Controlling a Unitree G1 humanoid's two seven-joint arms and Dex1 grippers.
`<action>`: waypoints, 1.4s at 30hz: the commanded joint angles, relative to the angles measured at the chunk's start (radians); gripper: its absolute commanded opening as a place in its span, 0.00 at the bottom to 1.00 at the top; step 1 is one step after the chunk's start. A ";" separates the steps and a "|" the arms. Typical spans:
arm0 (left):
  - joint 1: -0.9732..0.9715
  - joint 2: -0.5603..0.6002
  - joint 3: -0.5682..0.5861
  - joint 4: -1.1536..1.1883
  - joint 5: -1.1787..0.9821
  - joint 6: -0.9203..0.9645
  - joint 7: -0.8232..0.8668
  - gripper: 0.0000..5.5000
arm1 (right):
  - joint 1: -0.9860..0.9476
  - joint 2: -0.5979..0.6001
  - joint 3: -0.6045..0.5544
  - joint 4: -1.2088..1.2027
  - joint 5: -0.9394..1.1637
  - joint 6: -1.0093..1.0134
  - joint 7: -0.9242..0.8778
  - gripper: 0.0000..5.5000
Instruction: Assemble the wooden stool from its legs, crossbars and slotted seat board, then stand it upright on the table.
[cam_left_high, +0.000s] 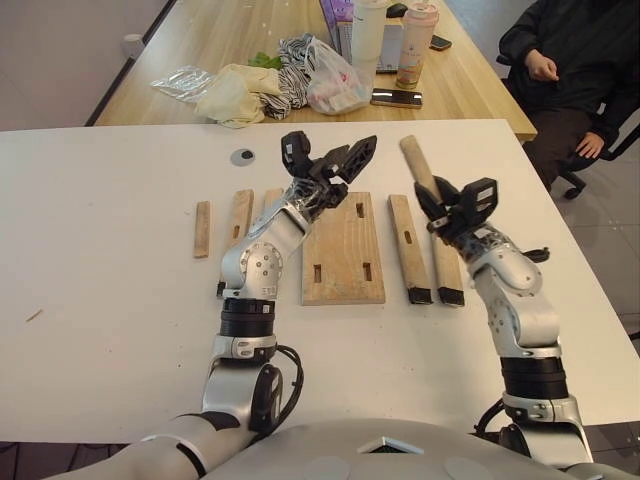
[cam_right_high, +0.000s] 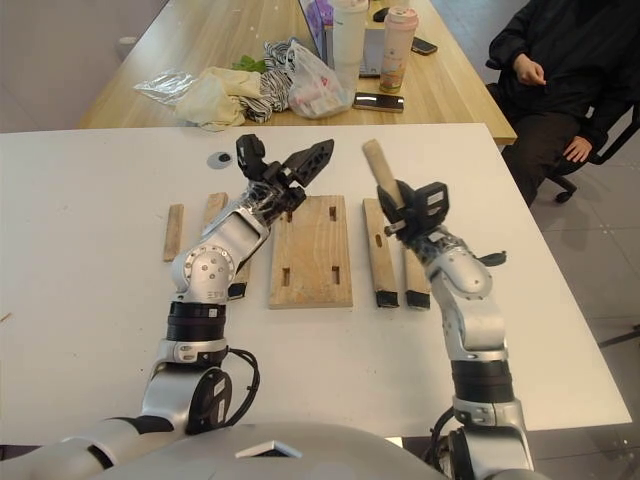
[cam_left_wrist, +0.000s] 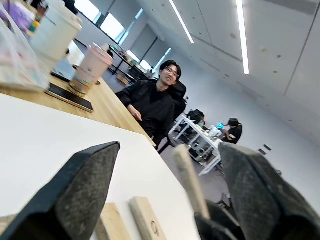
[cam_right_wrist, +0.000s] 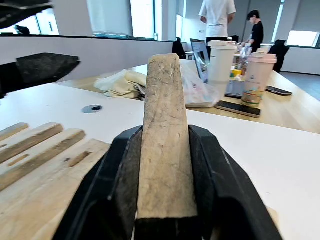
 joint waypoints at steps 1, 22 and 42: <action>-0.001 -0.009 0.018 -0.017 -0.036 0.059 0.033 0.66 | -0.004 0.015 0.050 -0.034 -0.008 -0.006 0.022 0.23; -0.011 -0.068 0.102 0.008 -0.196 0.194 0.138 0.36 | 0.008 0.033 0.131 -0.072 -0.010 0.001 0.037 0.23; -0.012 -0.068 0.110 0.005 -0.248 0.205 0.168 0.07 | 0.012 0.041 0.122 -0.069 -0.007 0.015 0.022 0.23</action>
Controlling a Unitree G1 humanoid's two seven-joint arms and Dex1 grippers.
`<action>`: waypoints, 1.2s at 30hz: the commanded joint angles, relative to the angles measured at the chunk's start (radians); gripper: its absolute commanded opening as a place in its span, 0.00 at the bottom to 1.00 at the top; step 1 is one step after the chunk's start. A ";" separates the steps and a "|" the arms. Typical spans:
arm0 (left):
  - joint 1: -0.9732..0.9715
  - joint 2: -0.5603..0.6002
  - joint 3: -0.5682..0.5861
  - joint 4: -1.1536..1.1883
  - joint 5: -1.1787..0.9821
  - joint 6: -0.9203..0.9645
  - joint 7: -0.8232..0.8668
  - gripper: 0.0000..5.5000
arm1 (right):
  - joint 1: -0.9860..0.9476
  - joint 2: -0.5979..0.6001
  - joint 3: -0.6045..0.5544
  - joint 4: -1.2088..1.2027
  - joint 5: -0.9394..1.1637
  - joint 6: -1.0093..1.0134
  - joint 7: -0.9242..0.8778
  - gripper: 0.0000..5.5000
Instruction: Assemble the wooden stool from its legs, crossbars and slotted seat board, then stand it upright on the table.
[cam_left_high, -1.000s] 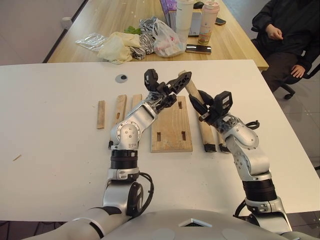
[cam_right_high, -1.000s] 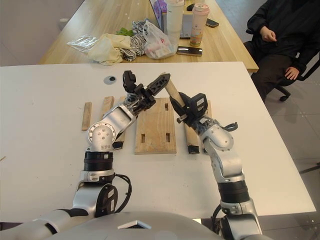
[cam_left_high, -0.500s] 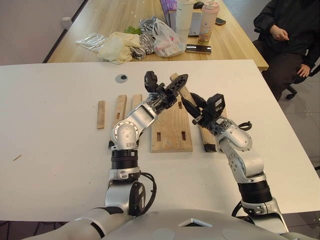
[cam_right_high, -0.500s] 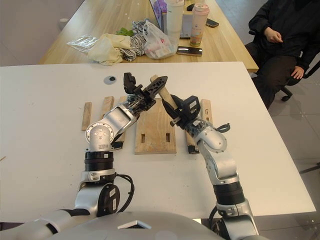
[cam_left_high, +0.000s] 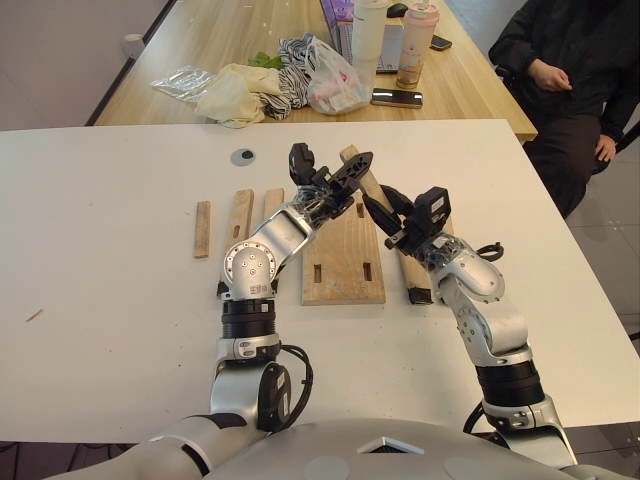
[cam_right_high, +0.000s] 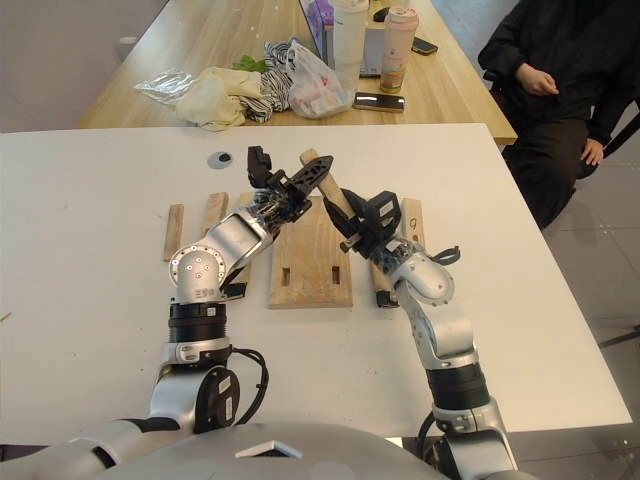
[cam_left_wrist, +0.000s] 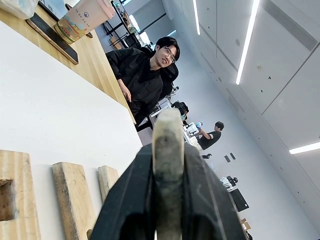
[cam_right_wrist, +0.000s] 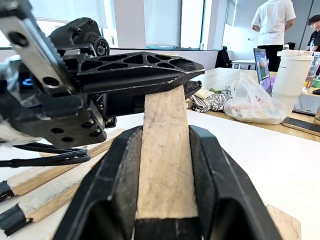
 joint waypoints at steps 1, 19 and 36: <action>-0.010 -0.018 0.003 -0.003 -0.011 -0.003 0.011 0.07 | 0.003 0.010 -0.009 -0.009 -0.002 0.021 -0.016 0.23; 0.030 0.065 -0.060 0.024 0.268 -0.304 -0.076 0.07 | -0.002 0.005 -0.034 0.010 -0.008 0.021 -0.047 0.78; 0.139 0.305 0.045 -0.006 0.459 -0.503 -0.118 0.07 | 0.054 0.014 -0.068 -0.008 -0.052 -0.002 -0.121 0.78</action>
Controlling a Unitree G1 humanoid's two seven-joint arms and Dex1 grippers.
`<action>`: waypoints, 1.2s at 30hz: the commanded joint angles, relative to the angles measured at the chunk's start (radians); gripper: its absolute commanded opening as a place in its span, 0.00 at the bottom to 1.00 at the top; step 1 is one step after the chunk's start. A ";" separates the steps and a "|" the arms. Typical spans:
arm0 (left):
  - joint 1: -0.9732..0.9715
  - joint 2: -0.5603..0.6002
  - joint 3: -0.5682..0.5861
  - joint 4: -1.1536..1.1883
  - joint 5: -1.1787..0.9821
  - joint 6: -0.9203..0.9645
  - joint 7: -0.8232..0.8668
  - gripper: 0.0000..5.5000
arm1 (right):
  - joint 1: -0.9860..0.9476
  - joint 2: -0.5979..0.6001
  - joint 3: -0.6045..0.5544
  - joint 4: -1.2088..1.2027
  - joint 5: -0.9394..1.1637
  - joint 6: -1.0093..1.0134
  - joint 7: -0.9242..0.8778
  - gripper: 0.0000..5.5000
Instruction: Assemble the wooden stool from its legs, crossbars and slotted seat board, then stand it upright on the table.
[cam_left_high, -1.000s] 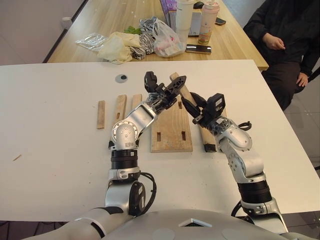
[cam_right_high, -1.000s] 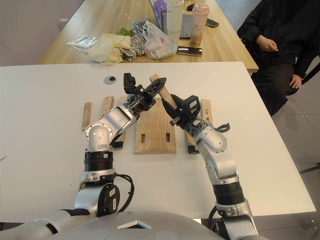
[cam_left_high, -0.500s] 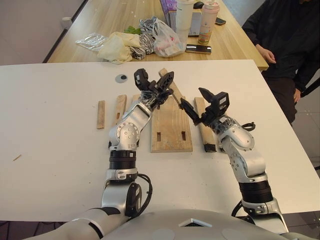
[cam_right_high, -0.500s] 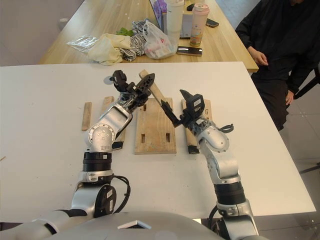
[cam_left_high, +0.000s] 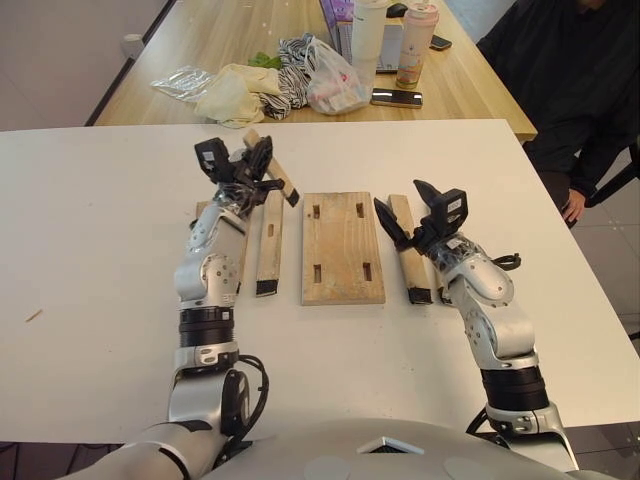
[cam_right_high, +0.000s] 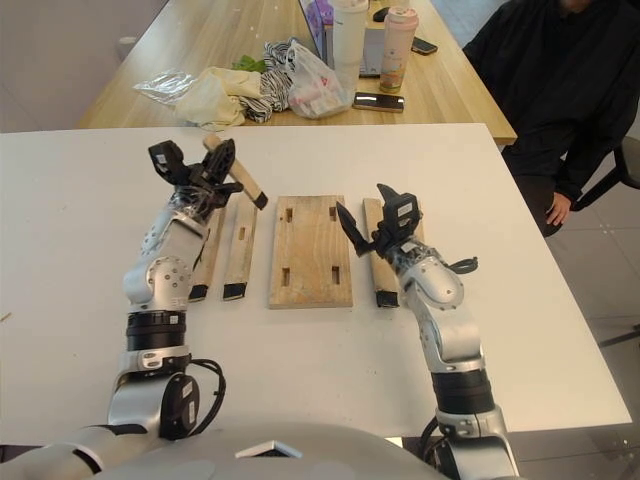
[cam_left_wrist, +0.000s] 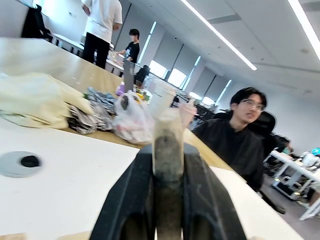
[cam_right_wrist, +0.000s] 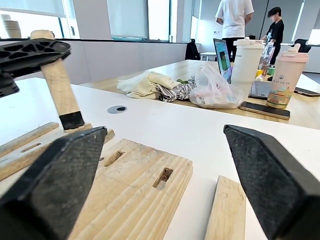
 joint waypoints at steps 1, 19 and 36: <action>0.056 0.047 0.018 -0.031 0.024 0.008 0.009 0.07 | 0.020 0.011 -0.011 -0.017 -0.015 -0.007 -0.020 0.78; 0.101 -0.004 0.012 0.093 0.107 -0.053 0.071 0.07 | 0.034 0.002 0.006 -0.007 -0.038 -0.007 -0.017 0.78; 0.159 -0.021 -0.138 0.147 0.313 -0.291 0.083 0.07 | 0.028 0.011 0.010 0.004 -0.052 -0.008 -0.009 0.78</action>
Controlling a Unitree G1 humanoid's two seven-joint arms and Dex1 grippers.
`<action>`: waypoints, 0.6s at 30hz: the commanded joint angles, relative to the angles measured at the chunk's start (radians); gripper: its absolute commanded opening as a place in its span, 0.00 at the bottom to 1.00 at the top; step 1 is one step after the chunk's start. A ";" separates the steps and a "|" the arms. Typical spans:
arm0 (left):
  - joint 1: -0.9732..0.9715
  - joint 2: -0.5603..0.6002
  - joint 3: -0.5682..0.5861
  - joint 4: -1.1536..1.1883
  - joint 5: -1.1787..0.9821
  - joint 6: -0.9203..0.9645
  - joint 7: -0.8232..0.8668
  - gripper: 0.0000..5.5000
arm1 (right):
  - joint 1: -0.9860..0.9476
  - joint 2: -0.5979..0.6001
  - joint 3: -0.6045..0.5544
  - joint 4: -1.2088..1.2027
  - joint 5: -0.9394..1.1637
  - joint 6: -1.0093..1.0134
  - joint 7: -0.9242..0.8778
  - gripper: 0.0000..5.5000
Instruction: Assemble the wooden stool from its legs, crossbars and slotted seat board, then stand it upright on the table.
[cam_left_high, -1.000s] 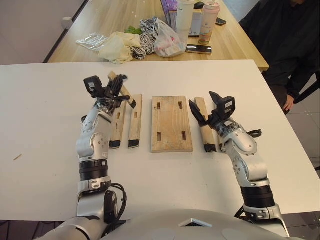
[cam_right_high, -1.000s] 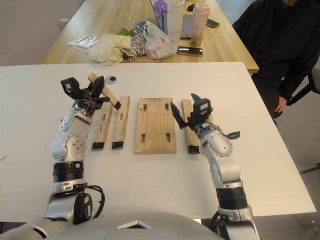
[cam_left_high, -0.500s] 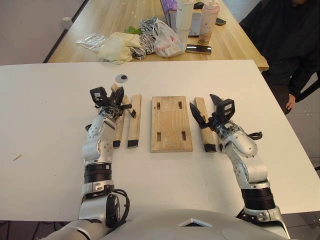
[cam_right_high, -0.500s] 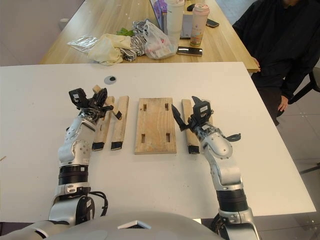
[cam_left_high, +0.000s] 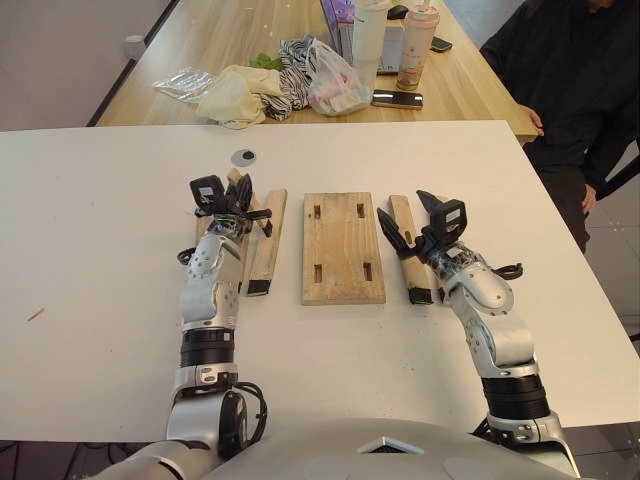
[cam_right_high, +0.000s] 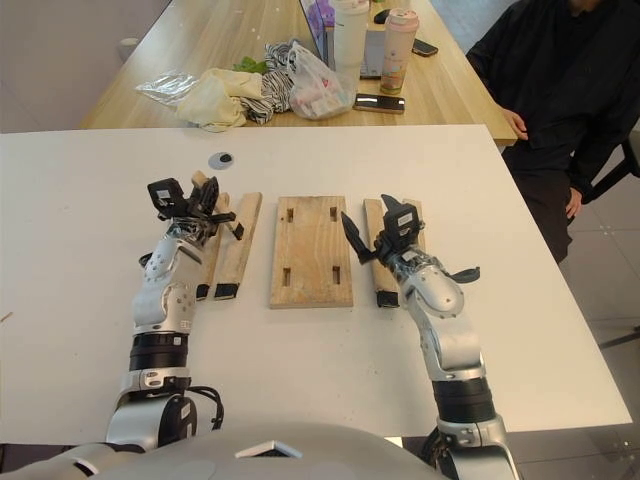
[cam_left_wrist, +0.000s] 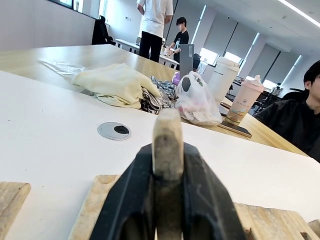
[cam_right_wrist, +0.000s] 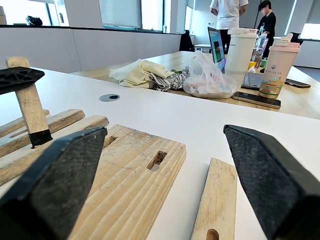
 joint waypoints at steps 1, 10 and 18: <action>0.058 0.014 -0.075 0.079 0.104 -0.154 -0.057 0.07 | -0.012 0.011 0.006 0.005 -0.012 -0.006 -0.003 0.78; 0.108 0.039 -0.077 0.235 0.107 -0.408 -0.178 0.07 | -0.008 0.011 0.010 0.007 -0.015 -0.009 -0.005 0.78; 0.119 0.047 -0.075 0.338 0.110 -0.511 -0.216 0.07 | -0.010 0.008 0.010 0.007 -0.017 -0.010 -0.004 0.78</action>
